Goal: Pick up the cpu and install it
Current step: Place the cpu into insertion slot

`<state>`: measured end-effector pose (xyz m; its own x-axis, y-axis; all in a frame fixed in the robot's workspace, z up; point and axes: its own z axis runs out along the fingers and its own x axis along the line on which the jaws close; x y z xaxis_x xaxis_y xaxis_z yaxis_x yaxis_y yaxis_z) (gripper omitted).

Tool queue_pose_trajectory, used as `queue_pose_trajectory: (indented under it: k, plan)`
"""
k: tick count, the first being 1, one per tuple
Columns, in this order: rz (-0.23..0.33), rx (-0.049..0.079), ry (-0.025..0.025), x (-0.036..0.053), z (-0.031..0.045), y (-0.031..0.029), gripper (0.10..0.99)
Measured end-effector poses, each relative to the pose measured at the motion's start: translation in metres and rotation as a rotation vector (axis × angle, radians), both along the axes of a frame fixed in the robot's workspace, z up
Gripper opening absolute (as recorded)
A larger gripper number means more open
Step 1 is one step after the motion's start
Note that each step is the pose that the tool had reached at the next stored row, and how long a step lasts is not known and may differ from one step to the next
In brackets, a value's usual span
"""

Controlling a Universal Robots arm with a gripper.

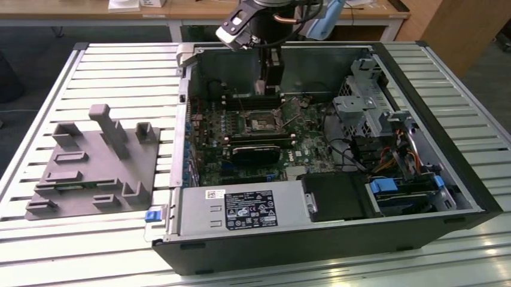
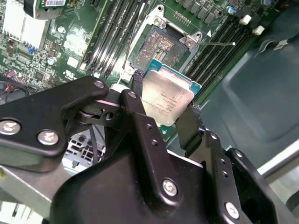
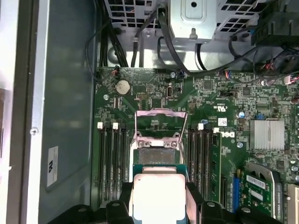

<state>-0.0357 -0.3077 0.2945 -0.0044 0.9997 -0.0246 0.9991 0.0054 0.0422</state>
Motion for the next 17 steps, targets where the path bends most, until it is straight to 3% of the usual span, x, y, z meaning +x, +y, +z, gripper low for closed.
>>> queue_pose_trajectory:
  k: [17]
  plan:
    - [0.007, 0.000, 0.0001, -0.0008, -0.0279, 0.0001, 0.533]
